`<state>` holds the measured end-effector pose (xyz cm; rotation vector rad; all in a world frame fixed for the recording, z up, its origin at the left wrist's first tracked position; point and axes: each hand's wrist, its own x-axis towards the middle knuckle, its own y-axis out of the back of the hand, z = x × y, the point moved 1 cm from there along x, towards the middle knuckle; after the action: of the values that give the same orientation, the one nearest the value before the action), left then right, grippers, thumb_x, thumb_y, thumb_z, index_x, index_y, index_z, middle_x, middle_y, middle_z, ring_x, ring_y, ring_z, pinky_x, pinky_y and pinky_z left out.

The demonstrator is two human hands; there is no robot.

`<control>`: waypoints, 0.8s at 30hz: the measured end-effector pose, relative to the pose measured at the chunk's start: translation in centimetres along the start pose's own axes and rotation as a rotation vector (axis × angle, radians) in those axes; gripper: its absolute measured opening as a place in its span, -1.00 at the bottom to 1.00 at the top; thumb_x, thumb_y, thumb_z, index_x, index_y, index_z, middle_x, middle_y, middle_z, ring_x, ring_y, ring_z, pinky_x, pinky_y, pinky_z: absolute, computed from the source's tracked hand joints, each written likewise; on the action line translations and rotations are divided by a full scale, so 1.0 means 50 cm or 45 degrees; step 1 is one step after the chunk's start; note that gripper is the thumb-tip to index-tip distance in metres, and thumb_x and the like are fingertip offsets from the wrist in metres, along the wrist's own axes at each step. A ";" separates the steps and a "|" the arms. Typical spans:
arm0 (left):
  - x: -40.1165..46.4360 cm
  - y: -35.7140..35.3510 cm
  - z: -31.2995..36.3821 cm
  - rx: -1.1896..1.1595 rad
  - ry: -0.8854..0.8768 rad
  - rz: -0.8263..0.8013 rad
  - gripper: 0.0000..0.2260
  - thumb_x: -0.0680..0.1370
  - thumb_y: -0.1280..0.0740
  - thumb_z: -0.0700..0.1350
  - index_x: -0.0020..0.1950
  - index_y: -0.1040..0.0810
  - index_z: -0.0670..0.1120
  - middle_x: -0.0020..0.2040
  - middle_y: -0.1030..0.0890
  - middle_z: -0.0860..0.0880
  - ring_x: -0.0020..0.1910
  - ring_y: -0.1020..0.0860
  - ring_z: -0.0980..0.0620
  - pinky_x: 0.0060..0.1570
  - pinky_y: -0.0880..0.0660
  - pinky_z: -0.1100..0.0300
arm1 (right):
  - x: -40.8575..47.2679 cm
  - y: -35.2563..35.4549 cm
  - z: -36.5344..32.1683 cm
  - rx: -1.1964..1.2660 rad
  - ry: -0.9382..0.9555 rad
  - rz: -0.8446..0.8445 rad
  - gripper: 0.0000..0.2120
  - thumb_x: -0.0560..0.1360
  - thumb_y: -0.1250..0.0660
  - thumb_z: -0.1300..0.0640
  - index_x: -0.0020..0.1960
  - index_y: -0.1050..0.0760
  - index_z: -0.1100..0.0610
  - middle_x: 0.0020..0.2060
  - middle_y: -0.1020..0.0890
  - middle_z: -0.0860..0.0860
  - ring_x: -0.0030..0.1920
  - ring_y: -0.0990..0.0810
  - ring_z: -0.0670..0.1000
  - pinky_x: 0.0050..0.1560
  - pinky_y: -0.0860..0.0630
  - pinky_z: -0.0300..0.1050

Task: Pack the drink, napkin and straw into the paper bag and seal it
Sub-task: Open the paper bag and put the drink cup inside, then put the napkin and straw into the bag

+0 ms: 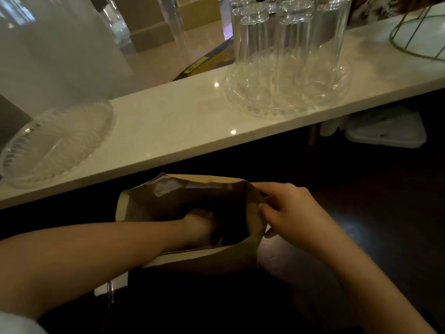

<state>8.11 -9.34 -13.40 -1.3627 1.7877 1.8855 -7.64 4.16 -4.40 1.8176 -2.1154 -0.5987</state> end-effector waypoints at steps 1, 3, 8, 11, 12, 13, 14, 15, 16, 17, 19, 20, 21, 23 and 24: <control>0.001 -0.002 0.000 -0.032 0.008 0.020 -0.67 0.61 -0.09 -0.10 0.33 -0.39 -0.20 0.33 -0.43 -0.22 0.31 -0.38 -0.18 0.33 -0.30 0.00 | 0.002 0.002 0.003 0.004 -0.008 -0.006 -0.57 0.50 -0.18 0.27 0.21 -0.45 -0.18 -0.15 -0.65 -0.07 -0.25 -0.66 -0.08 -0.24 -0.66 -0.10; -0.001 -0.001 -0.003 -0.097 0.068 0.009 -0.65 0.58 -0.16 -0.04 0.31 -0.41 -0.16 0.30 -0.46 -0.20 0.27 -0.42 -0.18 0.27 -0.36 0.00 | 0.005 0.002 0.005 0.002 -0.012 -0.008 -0.57 0.50 -0.19 0.27 0.20 -0.45 -0.19 -0.18 -0.65 -0.08 -0.23 -0.66 -0.07 -0.23 -0.67 -0.09; -0.035 0.025 -0.001 -0.215 0.197 -0.163 -0.53 0.52 -0.23 0.11 0.36 -0.32 -0.08 0.29 -0.43 -0.10 0.28 -0.41 -0.12 0.19 -0.37 0.08 | 0.007 -0.001 -0.007 0.042 0.029 -0.018 -0.52 0.50 -0.17 0.32 0.12 -0.46 -0.27 -0.21 -0.65 -0.11 -0.23 -0.67 -0.08 -0.22 -0.66 -0.14; -0.104 0.084 -0.008 -0.432 0.045 -0.059 -0.55 0.52 -0.26 0.06 0.38 -0.34 -0.05 0.30 -0.49 -0.05 0.26 -0.45 -0.05 0.12 -0.35 0.17 | 0.006 0.002 -0.012 0.056 0.042 -0.025 -0.47 0.50 -0.18 0.34 0.02 -0.44 -0.35 -0.23 -0.63 -0.16 -0.17 -0.66 -0.10 -0.15 -0.65 -0.11; -0.136 0.105 -0.017 -0.539 -0.060 0.015 -0.55 0.52 -0.27 0.03 0.39 -0.34 -0.02 0.32 -0.49 -0.03 0.26 -0.46 -0.01 0.14 -0.36 0.21 | 0.005 0.001 -0.014 0.068 0.042 -0.028 -0.44 0.50 -0.18 0.35 -0.04 -0.40 -0.39 -0.24 -0.64 -0.15 -0.19 -0.66 -0.11 -0.18 -0.65 -0.15; -0.171 0.122 -0.029 -0.665 -0.162 0.083 -0.55 0.52 -0.28 0.01 0.40 -0.32 0.03 0.33 -0.48 0.02 0.26 -0.47 0.06 0.19 -0.39 0.24 | 0.005 0.000 -0.016 0.080 0.037 -0.029 -0.42 0.50 -0.17 0.36 -0.08 -0.39 -0.41 -0.27 -0.64 -0.14 -0.21 -0.66 -0.15 -0.23 -0.64 -0.21; -0.208 0.134 -0.041 -0.807 -0.246 0.141 -0.54 0.52 -0.29 -0.01 0.41 -0.29 0.08 0.34 -0.47 0.07 0.26 -0.47 0.14 0.24 -0.42 0.25 | 0.006 -0.001 -0.019 0.089 0.031 -0.026 -0.40 0.49 -0.18 0.38 -0.11 -0.39 -0.41 -0.30 -0.63 -0.14 -0.22 -0.65 -0.20 -0.28 -0.62 -0.28; -0.243 0.139 -0.057 -0.948 -0.296 0.204 -0.53 0.52 -0.29 -0.03 0.41 -0.27 0.13 0.34 -0.47 0.12 0.25 -0.48 0.23 0.25 -0.44 0.27 | 0.006 -0.002 -0.021 0.087 0.028 -0.021 -0.40 0.49 -0.18 0.38 -0.14 -0.40 -0.41 -0.33 -0.63 -0.14 -0.22 -0.64 -0.22 -0.29 -0.60 -0.31; -0.281 0.141 -0.073 -1.081 -0.323 0.297 -0.53 0.52 -0.30 -0.05 0.40 -0.28 0.17 0.31 -0.49 0.18 0.23 -0.48 0.29 0.22 -0.45 0.32 | 0.008 -0.002 -0.023 0.082 0.025 -0.015 -0.40 0.49 -0.19 0.37 -0.16 -0.40 -0.41 -0.36 -0.64 -0.14 -0.21 -0.64 -0.23 -0.28 -0.60 -0.32; -0.315 0.134 -0.092 -1.201 -0.314 0.429 -0.54 0.50 -0.31 -0.07 0.37 -0.32 0.17 0.27 -0.52 0.21 0.20 -0.50 0.32 0.18 -0.46 0.37 | 0.011 -0.002 -0.024 0.087 0.023 -0.014 -0.41 0.49 -0.20 0.36 -0.17 -0.42 -0.41 -0.37 -0.67 -0.15 -0.21 -0.64 -0.23 -0.29 -0.59 -0.33; -0.373 0.102 -0.136 -1.491 -0.237 0.807 -0.63 0.46 -0.30 -0.08 0.27 -0.46 0.09 0.15 -0.63 0.17 0.10 -0.58 0.27 0.08 -0.49 0.41 | 0.015 -0.003 -0.026 0.127 0.015 -0.030 -0.44 0.50 -0.20 0.36 -0.14 -0.45 -0.38 -0.29 -0.69 -0.28 -0.21 -0.65 -0.22 -0.36 -0.56 -0.38; -0.393 0.075 -0.161 -1.658 -0.160 1.040 -0.70 0.47 -0.28 -0.10 0.19 -0.53 0.04 0.08 -0.67 0.13 0.03 -0.63 0.22 0.02 -0.52 0.40 | 0.018 -0.006 -0.027 0.141 0.006 -0.043 -0.46 0.50 -0.20 0.36 -0.12 -0.46 -0.35 -0.26 -0.69 -0.29 -0.23 -0.66 -0.20 -0.38 -0.54 -0.39; -0.402 0.036 -0.190 -1.813 -0.037 1.278 -0.79 0.50 -0.26 -0.13 0.10 -0.57 0.02 0.01 -0.70 0.10 -0.04 -0.65 0.19 -0.05 -0.55 0.39 | 0.021 -0.010 -0.029 0.147 -0.004 -0.054 -0.48 0.50 -0.19 0.36 -0.10 -0.47 -0.32 -0.26 -0.70 -0.25 -0.25 -0.67 -0.18 -0.40 -0.53 -0.39; -0.386 -0.066 -0.245 -2.001 0.382 1.600 -0.84 0.55 -0.23 -0.20 -0.05 -0.59 -0.02 -0.13 -0.71 0.01 -0.22 -0.66 0.24 -0.20 -0.54 0.44 | 0.024 -0.019 -0.030 0.151 -0.011 -0.064 -0.52 0.50 -0.19 0.36 -0.09 -0.48 -0.27 -0.31 -0.71 -0.14 -0.30 -0.67 -0.17 -0.44 -0.51 -0.40; -0.367 -0.129 -0.268 -2.021 0.643 1.626 -0.85 0.55 -0.23 -0.21 -0.06 -0.60 -0.07 -0.11 -0.69 -0.04 -0.29 -0.63 0.27 -0.27 -0.51 0.49 | 0.025 -0.025 -0.032 0.151 -0.008 -0.069 -0.54 0.50 -0.19 0.36 -0.08 -0.48 -0.26 -0.31 -0.70 -0.14 -0.31 -0.67 -0.16 -0.44 -0.51 -0.40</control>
<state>28.91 -11.59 -2.47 -0.7555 1.0031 4.5653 -6.03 2.61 -3.68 1.9440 -2.1534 -0.5021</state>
